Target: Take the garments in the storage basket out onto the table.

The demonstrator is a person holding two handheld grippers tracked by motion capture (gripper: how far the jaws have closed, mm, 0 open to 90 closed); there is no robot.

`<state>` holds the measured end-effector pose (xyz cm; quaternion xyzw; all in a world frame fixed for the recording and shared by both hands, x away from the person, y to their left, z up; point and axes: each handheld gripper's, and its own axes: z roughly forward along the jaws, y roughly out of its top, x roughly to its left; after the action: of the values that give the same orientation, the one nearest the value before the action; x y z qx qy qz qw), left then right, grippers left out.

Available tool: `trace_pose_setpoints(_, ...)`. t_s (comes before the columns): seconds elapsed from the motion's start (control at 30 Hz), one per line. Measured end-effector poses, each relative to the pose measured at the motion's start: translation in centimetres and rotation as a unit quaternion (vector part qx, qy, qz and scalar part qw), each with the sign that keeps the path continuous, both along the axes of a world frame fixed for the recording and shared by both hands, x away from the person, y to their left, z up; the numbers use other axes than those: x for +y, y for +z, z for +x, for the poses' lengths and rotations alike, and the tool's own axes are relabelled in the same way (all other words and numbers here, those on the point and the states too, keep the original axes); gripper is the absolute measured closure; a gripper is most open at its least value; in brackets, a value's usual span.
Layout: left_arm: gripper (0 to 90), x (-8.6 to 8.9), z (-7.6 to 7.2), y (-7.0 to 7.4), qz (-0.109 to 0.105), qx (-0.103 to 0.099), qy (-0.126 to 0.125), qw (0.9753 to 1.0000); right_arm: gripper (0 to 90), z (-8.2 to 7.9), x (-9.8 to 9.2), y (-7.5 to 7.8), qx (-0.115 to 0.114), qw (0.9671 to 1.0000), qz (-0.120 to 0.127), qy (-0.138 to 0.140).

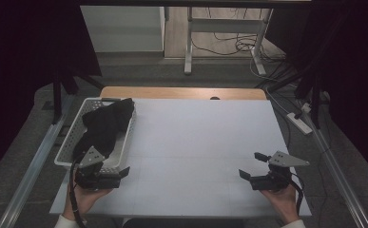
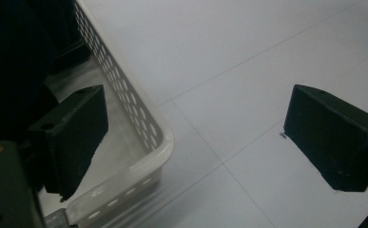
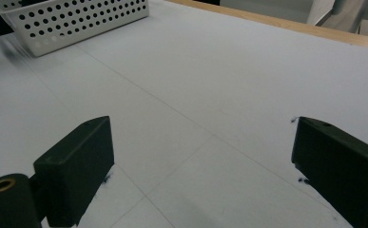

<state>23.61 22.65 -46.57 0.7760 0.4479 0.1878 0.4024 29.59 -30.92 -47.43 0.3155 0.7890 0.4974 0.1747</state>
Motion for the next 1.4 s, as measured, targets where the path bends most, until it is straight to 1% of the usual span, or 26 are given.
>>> trace_pose_setpoints(0.1,8.3,-0.1,-0.1,0.2,0.010,-0.007,-0.003,0.9999,5.8,0.2,0.1,0.2,-0.009,0.9999,-0.013,0.006)
trace_pose_setpoints(0.13,8.3,-0.1,-0.1,0.3,0.009,-0.010,-0.003,0.9999,5.7,0.1,0.2,0.2,-0.013,0.9998,-0.013,0.007)
trace_pose_setpoints(0.2,8.7,0.1,-0.2,0.4,-0.002,-0.011,-0.005,0.9999,5.7,0.0,0.2,0.2,-0.014,0.9999,-0.007,0.008)
trace_pose_setpoints(0.27,8.7,0.1,-0.2,0.4,-0.001,-0.012,-0.005,0.9999,5.7,-0.1,0.3,0.2,-0.011,0.9999,-0.009,0.008)
trace_pose_setpoints(0.33,8.7,0.1,-0.1,0.4,-0.003,-0.011,-0.008,0.9999,5.7,-0.2,0.4,0.4,-0.014,0.9999,-0.008,0.005)
trace_pose_setpoints(0.37,8.7,0.0,-0.1,0.3,0.003,-0.010,-0.013,0.9999,5.7,-0.2,0.6,0.7,-0.018,0.9998,-0.011,0.003)
trace_pose_setpoints(0.4,8.7,0.0,-0.1,0.3,0.004,-0.011,-0.013,0.9998,5.7,-0.2,0.8,0.9,-0.020,0.9997,-0.016,-0.001)
trace_pose_setpoints(0.47,8.7,0.0,-0.1,0.3,0.000,-0.010,-0.016,0.9998,6.1,-0.2,1.0,1.3,-0.017,0.9998,-0.014,-0.003)
trace_pose_setpoints(0.5,8.7,0.0,0.0,0.3,-0.003,-0.009,-0.022,0.9997,6.3,-0.3,1.0,1.5,-0.014,0.9998,-0.011,-0.007)
trace_pose_setpoints(0.53,8.7,0.0,0.0,0.3,-0.003,-0.009,-0.022,0.9997,6.3,-0.4,1.0,1.6,-0.009,0.9998,-0.012,-0.010)
trace_pose_setpoints(0.57,8.7,0.0,0.2,0.1,-0.006,-0.003,-0.027,0.9996,6.5,-0.4,1.0,1.8,-0.007,0.9999,-0.010,-0.011)
trace_pose_setpoints(0.63,8.7,0.1,0.3,0.1,-0.005,-0.002,-0.028,0.9996,6.6,-0.5,1.0,1.8,-0.006,0.9998,-0.011,-0.016)
trace_pose_setpoints(0.67,8.7,0.1,0.5,0.1,-0.006,0.000,-0.030,0.9995,6.7,-0.4,0.9,1.4,-0.005,0.9997,-0.001,-0.022)
trace_pose_setpoints(0.7,8.7,0.1,0.6,0.1,-0.006,-0.002,-0.028,0.9996,6.6,-0.4,0.8,1.2,-0.001,0.9998,0.002,-0.021)
trace_pose_setpoints(0.77,8.5,0.0,0.7,0.2,-0.001,-0.002,-0.028,0.9996,6.6,-0.3,0.9,0.8,-0.002,0.9997,-0.003,-0.023)
trace_pose_setpoints(0.83,8.4,0.0,0.7,0.2,0.000,-0.003,-0.028,0.9996,6.7,-0.3,0.8,0.6,-0.002,0.9998,0.001,-0.021)
trace_pose_setpoints(0.9,8.4,-0.1,0.8,0.2,0.001,-0.001,-0.025,0.9997,8.5,-0.2,0.7,0.2,-0.001,0.9997,-0.003,-0.022)
trace_pose_setpoints(0.93,8.4,-0.2,0.8,0.2,0.002,-0.001,-0.025,0.9997,8.5,-0.1,0.7,0.1,0.000,0.9998,-0.004,-0.018)
trace_pose_setpoints(0.97,8.4,-0.2,0.8,0.2,0.003,-0.001,-0.023,0.9997,8.5,0.0,0.7,0.1,0.000,0.9998,-0.011,-0.015)
trace_pose_setpoints(1.0,8.4,-0.2,0.8,0.2,0.003,-0.001,-0.023,0.9997,8.5,0.0,0.7,0.0,-0.003,0.9998,-0.017,-0.013)
trace_pose_setpoints(1.03,8.4,-0.2,0.9,0.2,0.000,0.000,-0.023,0.9997,8.5,0.0,0.7,0.0,-0.006,0.9997,-0.019,-0.011)
trace_pose_setpoints(1.1,8.5,-0.3,0.9,0.4,-0.009,0.001,-0.022,0.9997,8.5,-0.1,0.6,0.0,-0.005,0.9998,-0.020,-0.003)
trace_pose_setpoints(1.3,8.5,-0.7,0.9,0.9,-0.003,-0.002,-0.020,0.9998,8.6,-0.4,0.3,-0.2,-0.006,0.9997,-0.025,0.003)
trace_pose_setpoints(1.4,8.5,-0.6,0.7,1.7,-0.002,-0.008,-0.013,0.9999,8.7,-0.6,0.1,0.0,-0.017,0.9997,-0.016,0.003)
